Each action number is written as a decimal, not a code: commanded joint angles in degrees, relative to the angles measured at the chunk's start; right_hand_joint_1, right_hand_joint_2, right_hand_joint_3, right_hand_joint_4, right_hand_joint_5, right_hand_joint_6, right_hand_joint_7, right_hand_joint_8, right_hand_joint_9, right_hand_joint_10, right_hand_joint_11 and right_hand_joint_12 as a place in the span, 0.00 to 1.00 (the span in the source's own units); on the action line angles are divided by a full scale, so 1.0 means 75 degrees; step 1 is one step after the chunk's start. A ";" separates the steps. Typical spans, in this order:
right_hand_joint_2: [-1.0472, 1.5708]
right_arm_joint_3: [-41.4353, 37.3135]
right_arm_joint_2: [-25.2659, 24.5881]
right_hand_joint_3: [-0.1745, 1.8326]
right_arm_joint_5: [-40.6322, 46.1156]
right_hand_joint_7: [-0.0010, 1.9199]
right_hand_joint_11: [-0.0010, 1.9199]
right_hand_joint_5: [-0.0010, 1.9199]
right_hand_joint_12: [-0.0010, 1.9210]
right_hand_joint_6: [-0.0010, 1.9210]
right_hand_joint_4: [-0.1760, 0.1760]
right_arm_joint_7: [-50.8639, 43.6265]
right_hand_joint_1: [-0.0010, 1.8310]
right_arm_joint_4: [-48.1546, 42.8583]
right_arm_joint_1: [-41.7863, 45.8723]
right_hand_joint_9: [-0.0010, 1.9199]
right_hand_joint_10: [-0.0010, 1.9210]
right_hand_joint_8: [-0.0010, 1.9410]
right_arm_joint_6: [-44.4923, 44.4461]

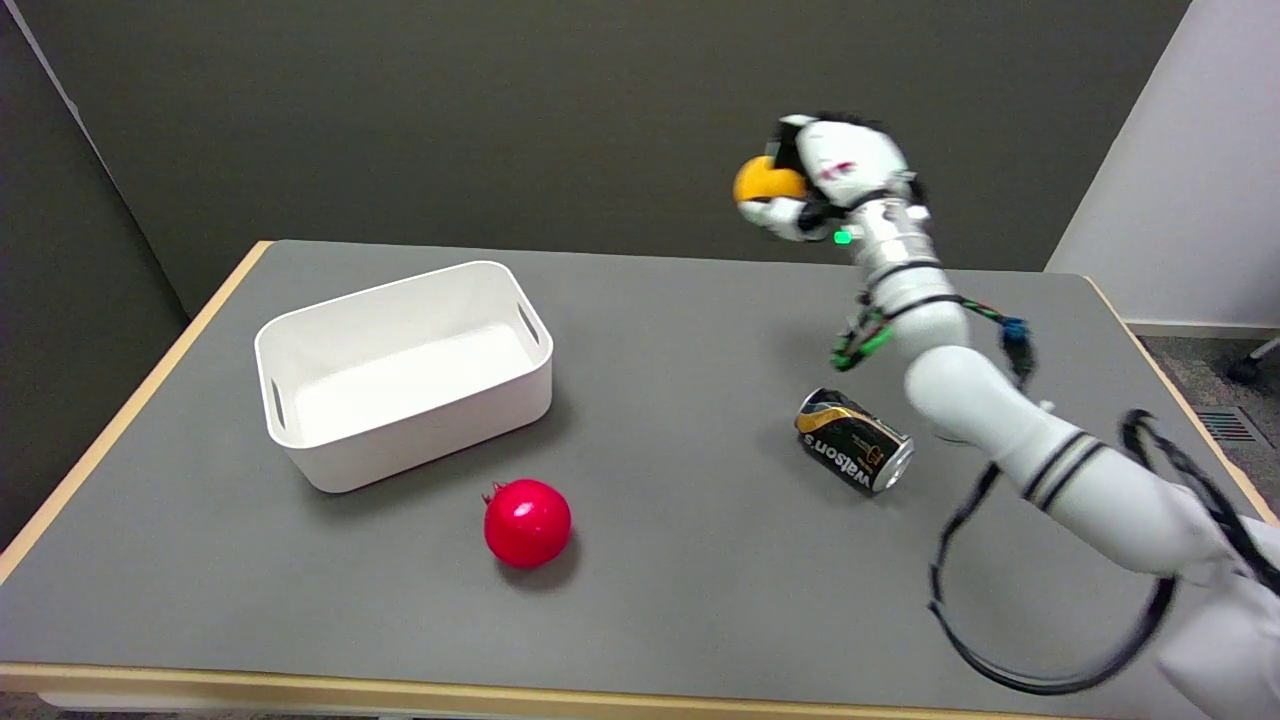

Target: Place the yellow duck into the white box.

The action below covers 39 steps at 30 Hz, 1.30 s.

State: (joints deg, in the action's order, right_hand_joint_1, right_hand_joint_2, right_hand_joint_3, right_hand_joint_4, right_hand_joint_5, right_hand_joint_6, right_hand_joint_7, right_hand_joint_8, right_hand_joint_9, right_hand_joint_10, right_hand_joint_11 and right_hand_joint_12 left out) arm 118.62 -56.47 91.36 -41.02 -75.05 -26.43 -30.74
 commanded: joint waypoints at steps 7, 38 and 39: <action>0.84 0.2655 -0.2685 0.21 -0.3881 0.45 0.26 0.28 0.82 0.76 0.00 0.3816 0.65 0.2296 -0.2856 0.38 0.68 0.74 0.1191; 0.83 0.3065 -0.3707 0.23 -0.4467 0.44 0.23 0.27 0.78 0.75 0.07 0.7972 0.63 0.3852 -0.2186 0.38 0.68 0.71 0.1163; 0.78 0.3021 -0.3697 0.38 -0.4467 0.40 0.20 0.25 0.75 0.64 0.44 0.8088 0.49 0.3887 -0.2111 0.35 0.65 0.60 0.1079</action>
State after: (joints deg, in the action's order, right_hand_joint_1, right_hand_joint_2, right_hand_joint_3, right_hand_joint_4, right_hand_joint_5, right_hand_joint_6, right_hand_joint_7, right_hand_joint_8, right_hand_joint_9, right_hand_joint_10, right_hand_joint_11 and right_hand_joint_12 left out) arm 140.01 -80.34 58.45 7.34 -54.15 -46.99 -20.71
